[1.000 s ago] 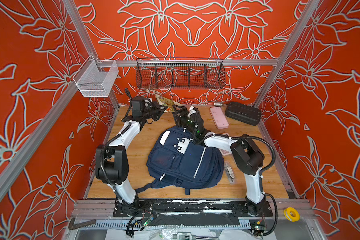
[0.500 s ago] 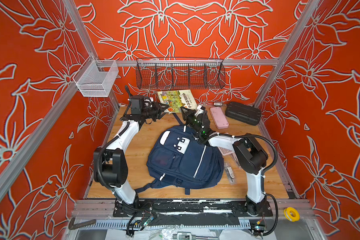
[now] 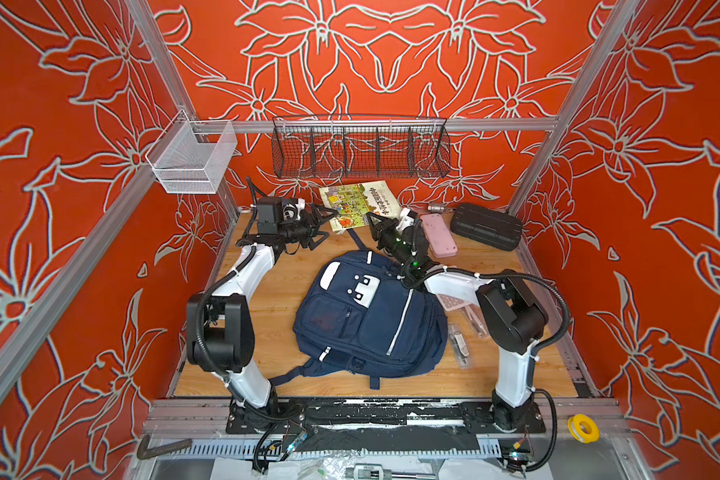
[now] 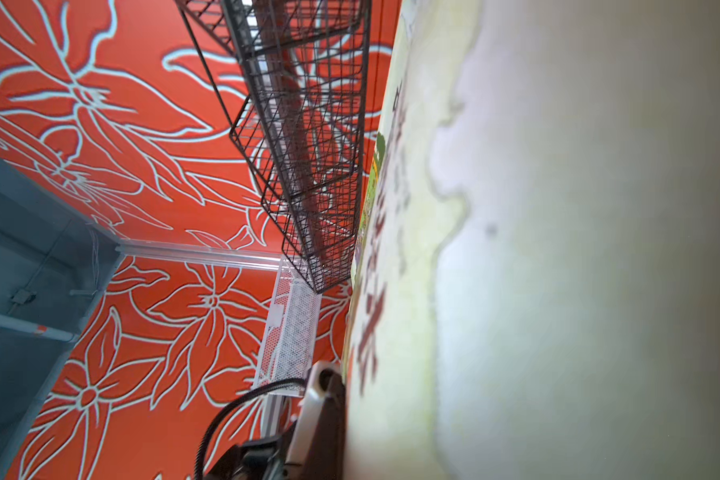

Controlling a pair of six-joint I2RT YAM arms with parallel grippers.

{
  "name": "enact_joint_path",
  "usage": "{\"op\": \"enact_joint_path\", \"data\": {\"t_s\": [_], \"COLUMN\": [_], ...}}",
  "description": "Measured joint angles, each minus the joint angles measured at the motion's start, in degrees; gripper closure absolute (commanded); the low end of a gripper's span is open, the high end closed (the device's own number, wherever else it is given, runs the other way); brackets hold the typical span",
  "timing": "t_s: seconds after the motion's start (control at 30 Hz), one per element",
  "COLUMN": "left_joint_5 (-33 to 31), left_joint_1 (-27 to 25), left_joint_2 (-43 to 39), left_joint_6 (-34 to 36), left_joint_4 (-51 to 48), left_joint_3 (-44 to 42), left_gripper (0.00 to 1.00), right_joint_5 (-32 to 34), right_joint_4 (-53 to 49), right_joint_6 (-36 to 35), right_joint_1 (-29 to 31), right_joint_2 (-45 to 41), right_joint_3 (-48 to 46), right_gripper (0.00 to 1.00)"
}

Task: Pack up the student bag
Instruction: 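Carry the upright book with both grippers toward the far side of the table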

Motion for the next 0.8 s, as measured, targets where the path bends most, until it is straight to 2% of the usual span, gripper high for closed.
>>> {"op": "enact_joint_path", "data": {"t_s": [0.23,0.3,0.4,0.47,0.57,0.6,0.63,0.67,0.8], "left_joint_5": [1.7,1.9,2.3,2.8,3.4,3.7,3.9,4.2,5.0], "left_joint_1": [-0.9,-1.5,-2.4,-2.7,-2.8,-2.8,-2.8,-3.0,-4.2], "left_joint_2": [3.6,4.3,4.8,4.8,4.9,4.9,4.9,5.0,5.7], "left_joint_6": [-8.2,-9.7,-10.4,-10.2,-9.4,-8.7,-8.1,-7.9,-5.8], "left_joint_4": [13.9,16.5,17.8,17.7,16.7,15.8,14.9,14.1,11.4], "left_joint_3": [-0.5,-0.4,0.2,1.2,3.6,4.1,4.5,4.9,8.7], "left_gripper": [0.02,0.1,0.35,0.61,0.95,1.0,1.0,1.0,1.0], "right_joint_5": [-1.7,-2.4,-3.6,-4.6,-5.1,-5.2,-5.3,-5.6,-8.4], "right_joint_4": [0.0,-0.4,-1.1,-2.0,-3.1,-3.2,-3.5,-4.4,-11.1], "right_joint_6": [0.9,0.7,0.1,-1.0,-2.3,-2.8,-4.0,-5.3,-12.3], "right_joint_1": [0.1,0.2,0.2,0.2,0.2,0.2,0.1,-0.1,-1.5], "right_joint_2": [-1.5,-1.6,-1.8,-2.1,-3.0,-3.5,-4.4,-5.6,-10.2], "right_joint_3": [-0.1,-0.2,-1.0,-2.1,-3.7,-4.0,-4.2,-4.3,-4.4], "right_gripper": [1.0,1.0,1.0,1.0,1.0,1.0,1.0,0.94,0.51]}}
